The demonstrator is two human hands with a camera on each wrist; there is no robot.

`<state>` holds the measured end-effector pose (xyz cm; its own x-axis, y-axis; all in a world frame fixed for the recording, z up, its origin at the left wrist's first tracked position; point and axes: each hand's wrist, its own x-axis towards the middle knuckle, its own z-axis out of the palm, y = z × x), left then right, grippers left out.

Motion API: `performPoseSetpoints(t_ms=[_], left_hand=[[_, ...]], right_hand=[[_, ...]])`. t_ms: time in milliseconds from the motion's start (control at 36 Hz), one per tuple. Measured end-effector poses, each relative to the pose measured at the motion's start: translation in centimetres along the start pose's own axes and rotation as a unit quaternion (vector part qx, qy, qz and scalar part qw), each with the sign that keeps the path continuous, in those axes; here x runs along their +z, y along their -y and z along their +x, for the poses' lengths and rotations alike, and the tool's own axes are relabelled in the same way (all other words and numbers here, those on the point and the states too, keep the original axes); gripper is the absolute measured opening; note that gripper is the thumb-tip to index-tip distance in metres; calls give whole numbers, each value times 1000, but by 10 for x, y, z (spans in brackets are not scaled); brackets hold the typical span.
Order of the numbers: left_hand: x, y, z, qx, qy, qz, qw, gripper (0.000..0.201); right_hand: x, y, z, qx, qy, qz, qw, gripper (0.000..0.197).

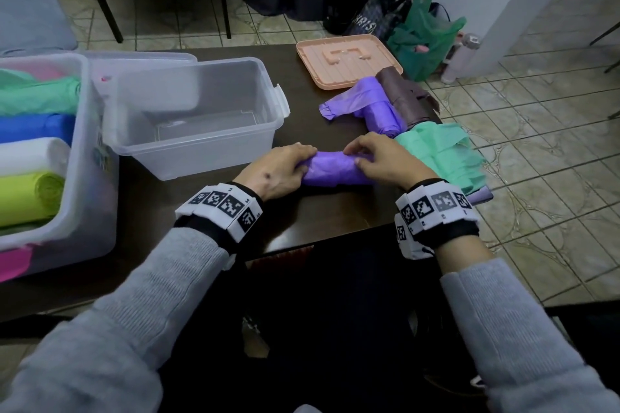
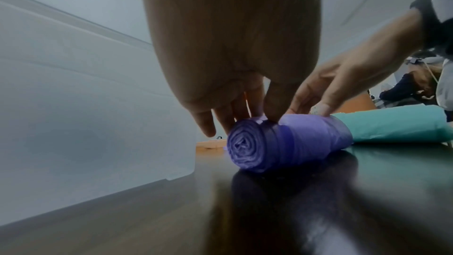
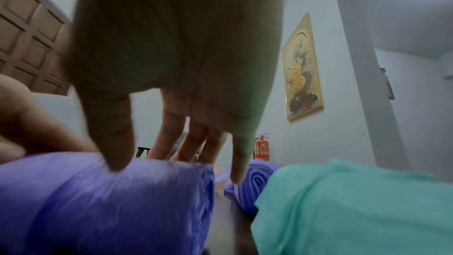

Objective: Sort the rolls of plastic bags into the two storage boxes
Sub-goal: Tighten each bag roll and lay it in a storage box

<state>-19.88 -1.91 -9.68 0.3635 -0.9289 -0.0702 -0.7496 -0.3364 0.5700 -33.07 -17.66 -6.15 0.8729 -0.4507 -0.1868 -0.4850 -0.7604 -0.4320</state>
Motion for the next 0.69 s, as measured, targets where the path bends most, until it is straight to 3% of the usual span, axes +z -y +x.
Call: performPoseSetpoints(t_ms=[83,194,306,444,556,694], left_hand=[[-1,0,-1,-6,16,8,1000,60],[-1,3,1,7,39,54,998,75],[1,8,2,9,5,29,1000,76],[0,14,2,18,-9,14,1000,75],[-3,13,1,14,-11,5,1000,71],[-3,14,1,27,6,-4,1000,75]], right_hand=[[-2,-3,-2,-10,62,-39,997,53],[8,-3,2,-15,43,-82,996,72],[14,-7,6,-14,27,-64,997,69],[3,-11,5,22,93,66,993,63],[0,-12,9,47,138,55,988,42],[-2,-7,11,75,158,44,984,40]])
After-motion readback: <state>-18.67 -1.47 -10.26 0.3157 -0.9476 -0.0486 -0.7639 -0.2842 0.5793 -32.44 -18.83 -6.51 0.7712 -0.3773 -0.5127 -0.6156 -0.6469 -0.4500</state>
